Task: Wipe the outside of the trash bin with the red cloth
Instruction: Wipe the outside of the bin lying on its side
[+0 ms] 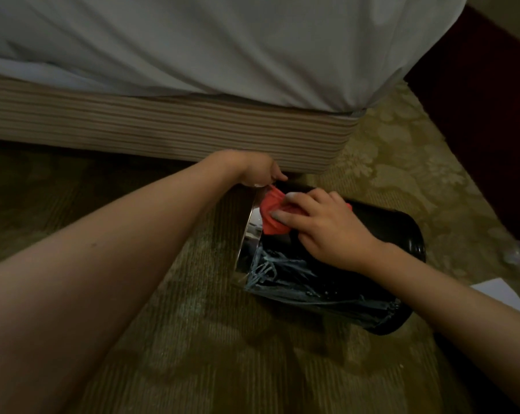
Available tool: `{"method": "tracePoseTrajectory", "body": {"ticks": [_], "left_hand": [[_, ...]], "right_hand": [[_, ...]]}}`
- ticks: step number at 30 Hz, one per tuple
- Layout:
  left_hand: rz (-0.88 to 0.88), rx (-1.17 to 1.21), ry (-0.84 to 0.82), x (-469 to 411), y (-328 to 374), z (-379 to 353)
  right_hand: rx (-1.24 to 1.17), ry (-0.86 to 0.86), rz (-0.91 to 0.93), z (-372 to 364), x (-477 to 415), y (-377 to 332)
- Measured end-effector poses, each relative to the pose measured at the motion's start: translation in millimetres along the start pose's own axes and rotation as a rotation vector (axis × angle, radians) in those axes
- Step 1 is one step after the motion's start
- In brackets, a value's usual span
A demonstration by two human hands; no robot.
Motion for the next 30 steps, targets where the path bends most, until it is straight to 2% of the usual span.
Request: {"method": "tracePoseTrajectory", "body": {"ticks": [3,5,8,11,14,16,18,20,26,30], "left_hand": [[0.011,0.108,-0.04,0,2,-7],[0.011,0.121,-0.019,1,3,-11],[-0.012,-0.076,0.253,0,7,-4],[-0.191,0.013,0.447,6,23,8],[-0.299,-0.017,0.342,6,42,-11],[-0.246,-0.099,0.224,1,52,-31],[-0.176,-0.159,0.235,-5,58,-40],[-0.137,-0.188,0.281,-9,62,-45],[0.049,-0.219,0.353,-24,75,-58],[-0.049,-0.336,0.314,-20,71,-58]], "right_hand": [[-0.032,-0.031,-0.163,-7,-9,12],[-0.031,-0.015,-0.182,-10,-12,15],[-0.053,-0.013,-0.158,-12,-14,21],[-0.188,0.038,-0.157,-7,-5,40],[-0.392,0.136,-0.457,-12,30,82],[-0.403,-0.007,-0.642,-26,53,98],[-0.262,-0.138,-0.658,-40,61,97],[-0.163,-0.143,-0.645,-43,59,92],[-0.073,-0.161,-0.682,-41,48,100],[-0.115,-0.153,-0.68,-48,47,101]]}}
Point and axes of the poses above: each hand's wrist, its own x-axis away from the middle knuckle, its own z-axis out of the back of the hand, y = z × x, the point moved 3 cm from there along -x, towards the middle knuckle, and after that the axes turned 7 degrees about x, right-handed, at the moved point
